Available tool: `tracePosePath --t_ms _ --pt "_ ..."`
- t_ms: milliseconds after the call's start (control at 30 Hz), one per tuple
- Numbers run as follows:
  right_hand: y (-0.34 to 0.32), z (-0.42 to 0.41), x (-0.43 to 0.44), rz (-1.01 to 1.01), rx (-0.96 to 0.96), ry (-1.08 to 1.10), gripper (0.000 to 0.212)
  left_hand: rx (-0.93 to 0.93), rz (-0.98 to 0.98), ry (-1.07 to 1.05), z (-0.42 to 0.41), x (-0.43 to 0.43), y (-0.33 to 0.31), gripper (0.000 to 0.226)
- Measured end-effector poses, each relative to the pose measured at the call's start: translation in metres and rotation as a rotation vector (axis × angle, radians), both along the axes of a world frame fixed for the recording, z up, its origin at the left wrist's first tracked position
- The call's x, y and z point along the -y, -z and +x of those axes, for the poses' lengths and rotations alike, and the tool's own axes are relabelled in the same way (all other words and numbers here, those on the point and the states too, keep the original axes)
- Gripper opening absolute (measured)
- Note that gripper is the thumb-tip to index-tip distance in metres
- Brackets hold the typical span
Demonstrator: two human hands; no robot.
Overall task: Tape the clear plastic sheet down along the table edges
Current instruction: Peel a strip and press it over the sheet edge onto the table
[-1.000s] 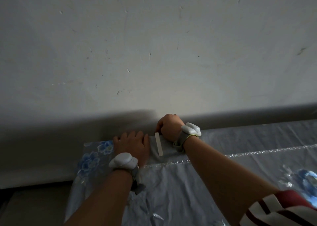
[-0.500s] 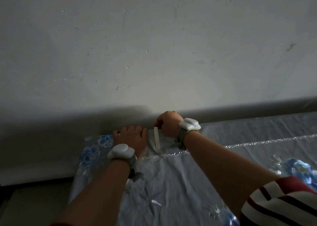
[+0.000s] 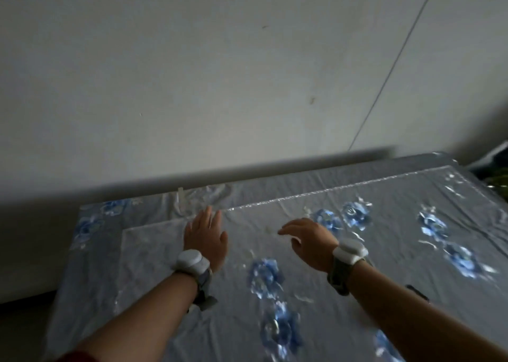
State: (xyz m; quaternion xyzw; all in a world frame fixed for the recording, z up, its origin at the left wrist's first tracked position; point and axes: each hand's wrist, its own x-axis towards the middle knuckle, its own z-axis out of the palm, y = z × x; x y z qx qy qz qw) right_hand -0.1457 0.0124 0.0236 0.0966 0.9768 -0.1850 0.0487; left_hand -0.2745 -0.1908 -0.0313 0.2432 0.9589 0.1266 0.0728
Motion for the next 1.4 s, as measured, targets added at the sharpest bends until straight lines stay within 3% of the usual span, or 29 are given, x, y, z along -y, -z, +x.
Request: tracePosePath --t_ms 100,267,367,600,733,967,1133,1400 --pt "-0.032 0.079 -0.029 0.043 0.135 0.098 0.037 0.034 -0.001 0.168 0.054 -0.031 -0.018 0.058" --pt "-0.05 0.133 -0.052 -0.013 0.114 0.257 0.031 0.022 0.008 0.267 0.105 -0.055 -0.021 0.056" --pt "-0.049 0.174 -0.075 -0.032 0.194 0.281 0.023 0.049 -0.037 0.323 0.16 -0.073 -0.01 0.057" --pt "-0.007 0.243 -0.109 -0.117 0.091 0.295 0.017 0.153 -0.146 0.157 0.251 -0.095 0.005 0.06" --pt "0.014 0.247 -0.13 -0.118 0.063 0.167 0.018 0.073 -0.182 0.079 0.281 -0.113 0.014 0.056" --pt "0.026 0.234 -0.14 0.153 0.074 -0.108 0.034 0.017 -0.109 0.011 0.282 -0.111 0.024 0.062" --pt "0.03 0.235 -0.136 0.047 -0.04 -0.098 0.035 -0.005 -0.107 0.021 0.282 -0.11 0.024 0.064" --pt "-0.004 0.246 -0.146 -0.215 -0.07 -0.002 0.012 -0.013 -0.095 0.003 0.287 -0.113 0.017 0.062"
